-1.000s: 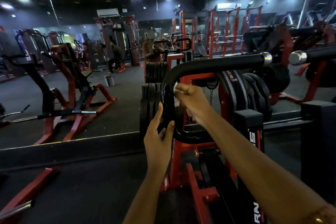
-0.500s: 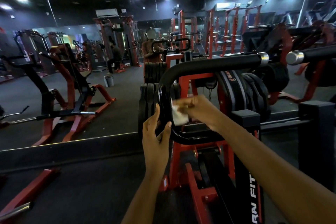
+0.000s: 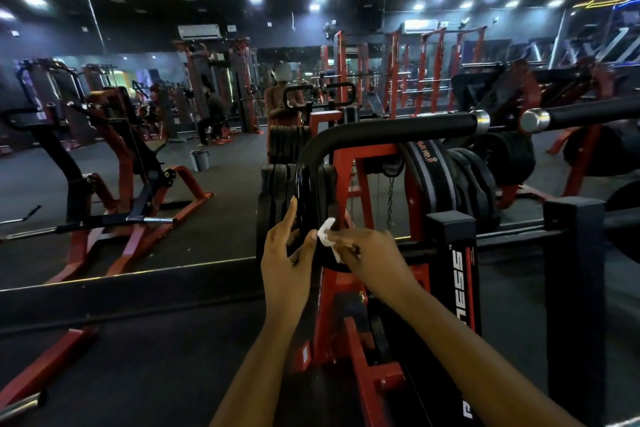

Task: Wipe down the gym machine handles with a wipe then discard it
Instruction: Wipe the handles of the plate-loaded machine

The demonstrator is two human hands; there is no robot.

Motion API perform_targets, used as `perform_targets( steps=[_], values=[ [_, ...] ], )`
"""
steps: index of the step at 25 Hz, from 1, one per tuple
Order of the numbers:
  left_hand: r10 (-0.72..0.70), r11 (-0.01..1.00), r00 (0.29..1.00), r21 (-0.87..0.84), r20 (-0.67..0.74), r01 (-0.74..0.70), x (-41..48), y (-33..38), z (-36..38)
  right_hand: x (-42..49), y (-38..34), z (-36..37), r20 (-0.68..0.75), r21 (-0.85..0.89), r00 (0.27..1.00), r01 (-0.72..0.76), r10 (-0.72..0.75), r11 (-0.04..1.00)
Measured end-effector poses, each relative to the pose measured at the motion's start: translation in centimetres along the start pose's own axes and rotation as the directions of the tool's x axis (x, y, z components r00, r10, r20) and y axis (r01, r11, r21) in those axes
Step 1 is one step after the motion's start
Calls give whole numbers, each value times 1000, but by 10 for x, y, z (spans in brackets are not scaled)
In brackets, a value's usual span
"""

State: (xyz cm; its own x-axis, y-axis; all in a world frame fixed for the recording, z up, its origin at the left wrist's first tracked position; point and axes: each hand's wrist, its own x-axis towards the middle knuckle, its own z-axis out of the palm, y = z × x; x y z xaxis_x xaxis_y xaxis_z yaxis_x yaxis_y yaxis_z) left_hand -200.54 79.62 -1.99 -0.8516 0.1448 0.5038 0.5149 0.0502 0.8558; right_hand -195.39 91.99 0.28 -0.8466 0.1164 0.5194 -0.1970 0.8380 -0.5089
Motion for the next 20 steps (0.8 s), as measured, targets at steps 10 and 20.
perform_targets(
  steps=[10,20],
  values=[
    [77,997,996,-4,-53,-77,49,28,3,76,-48,-50,-637,-139,722,236,-269,962],
    [74,997,997,-30,-2,-74,50,27,-2,97,-3,-75,-228,-645,806,295,-546,705]
  ],
)
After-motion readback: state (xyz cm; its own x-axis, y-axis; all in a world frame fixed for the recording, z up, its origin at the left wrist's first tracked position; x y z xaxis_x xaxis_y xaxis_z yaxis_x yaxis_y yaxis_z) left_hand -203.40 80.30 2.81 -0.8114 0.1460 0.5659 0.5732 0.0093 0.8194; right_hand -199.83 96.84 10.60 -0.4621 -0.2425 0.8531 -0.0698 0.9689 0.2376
